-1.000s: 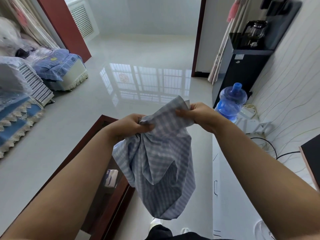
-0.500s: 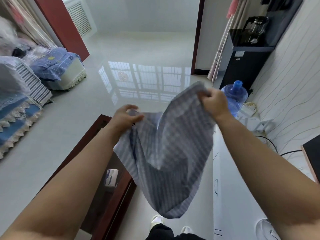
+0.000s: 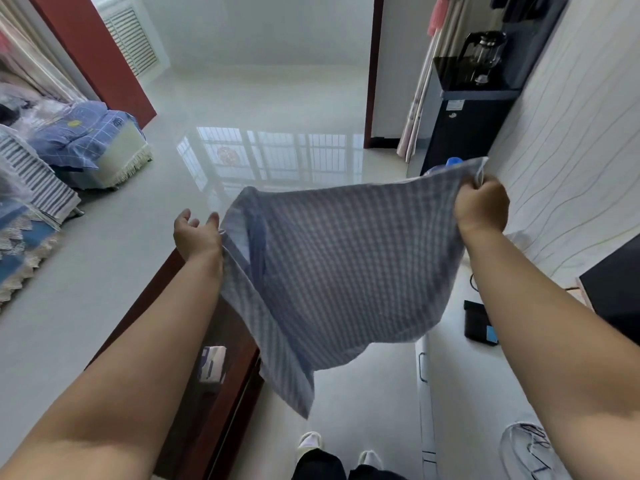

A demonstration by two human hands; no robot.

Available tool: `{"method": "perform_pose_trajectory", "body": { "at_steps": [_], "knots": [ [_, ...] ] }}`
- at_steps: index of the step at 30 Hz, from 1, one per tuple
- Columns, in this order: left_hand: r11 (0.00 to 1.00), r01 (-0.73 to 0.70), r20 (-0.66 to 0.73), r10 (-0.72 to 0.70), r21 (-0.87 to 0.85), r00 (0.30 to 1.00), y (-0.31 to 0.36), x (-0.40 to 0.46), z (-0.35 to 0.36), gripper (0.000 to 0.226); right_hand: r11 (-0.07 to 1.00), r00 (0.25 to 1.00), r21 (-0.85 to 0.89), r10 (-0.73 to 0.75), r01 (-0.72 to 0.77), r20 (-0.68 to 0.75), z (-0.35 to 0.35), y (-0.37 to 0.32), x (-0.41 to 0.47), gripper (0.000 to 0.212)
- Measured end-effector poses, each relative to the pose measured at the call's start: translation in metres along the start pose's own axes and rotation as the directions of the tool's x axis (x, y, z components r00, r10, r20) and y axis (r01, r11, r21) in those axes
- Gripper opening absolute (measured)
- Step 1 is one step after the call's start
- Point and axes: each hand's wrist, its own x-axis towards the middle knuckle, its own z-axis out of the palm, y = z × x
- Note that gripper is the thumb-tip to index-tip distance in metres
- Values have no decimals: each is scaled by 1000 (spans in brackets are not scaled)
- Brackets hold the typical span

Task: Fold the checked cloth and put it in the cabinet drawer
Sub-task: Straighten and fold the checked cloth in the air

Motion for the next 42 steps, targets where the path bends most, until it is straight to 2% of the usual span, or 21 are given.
{"method": "perform_pose_trajectory", "body": {
  "at_steps": [3, 5, 6, 7, 9, 11, 12, 15, 17, 18, 20, 22, 24, 26, 27, 29, 32, 36, 40, 42],
  "knots": [
    [993, -67, -47, 63, -95, 997, 11, -3, 2, 45, 991, 994, 90, 106, -104, -24, 2, 8, -9, 34],
    [984, -98, -69, 88, -148, 994, 19, -6, 3, 42, 993, 995, 95, 67, -73, 67, 9, 6, -23, 29],
    [980, -65, -53, 56, -186, 997, 19, -8, 4, 43, 995, 988, 87, 26, -39, 151, 16, 6, -32, 26],
    [980, 17, -15, -20, -200, 1000, 18, -13, 6, 47, 997, 976, 77, -4, -13, 219, 23, 7, -41, 23],
    [957, 271, 89, -262, -108, 961, 10, -25, 7, 60, 996, 970, 86, 11, -33, 241, 33, 9, -57, 24],
    [876, 482, 243, -466, -11, 851, 2, -38, 8, 73, 992, 956, 102, 41, -73, 290, 40, 13, -74, 23],
    [849, 527, 327, -508, 33, 797, -3, -43, 11, 76, 993, 935, 94, 36, -73, 354, 44, 16, -83, 22],
    [841, 510, 463, -531, 184, 709, -8, -69, 20, 78, 995, 880, 60, 45, -83, 473, 49, 13, -113, 25],
    [833, 527, 516, -531, 171, 672, -14, -83, 29, 88, 994, 827, 84, 14, -74, 562, 54, 4, -136, 22],
    [841, 520, 541, -510, 150, 669, -18, -89, 33, 82, 993, 790, 110, -30, -47, 613, 57, -1, -147, 24],
    [892, 408, 570, -441, 194, 694, -21, -101, 40, 62, 987, 713, 162, -123, 13, 690, 56, -15, -168, 26],
    [927, 316, 646, -370, 204, 668, -21, -110, 42, 46, 978, 648, 210, -165, 8, 743, 52, -27, -180, 20],
    [923, 360, 750, -336, 140, 570, -14, -115, 36, 36, 967, 613, 253, -178, -37, 770, 47, -33, -183, 17],
    [882, 465, 832, -312, 74, 459, -8, -115, 27, 25, 957, 608, 283, -187, -63, 771, 44, -34, -181, 13],
    [866, 497, 848, -303, 54, 435, -5, -116, 23, 22, 954, 609, 290, -190, -70, 770, 43, -34, -179, 14],
    [864, 504, 850, -270, 6, 453, -2, -122, 18, 25, 947, 593, 306, -193, -95, 781, 42, -31, -181, 16],
    [906, 417, 793, -201, -73, 575, 0, -132, 12, 16, 926, 569, 340, -192, -165, 800, 44, -29, -187, 25],
    [974, 208, 684, -93, -88, 724, 3, -143, 6, 16, 879, 608, 405, -182, -251, 773, 43, -33, -189, 34],
    [993, 37, 662, 47, -113, 748, 5, -148, 0, 16, 869, 582, 407, -182, -282, 792, 36, -46, -183, 27],
    [991, -2, 663, 91, -134, 743, 6, -148, -4, 19, 851, 504, 421, -227, -314, 834, 29, -50, -178, 22]
  ]
}}
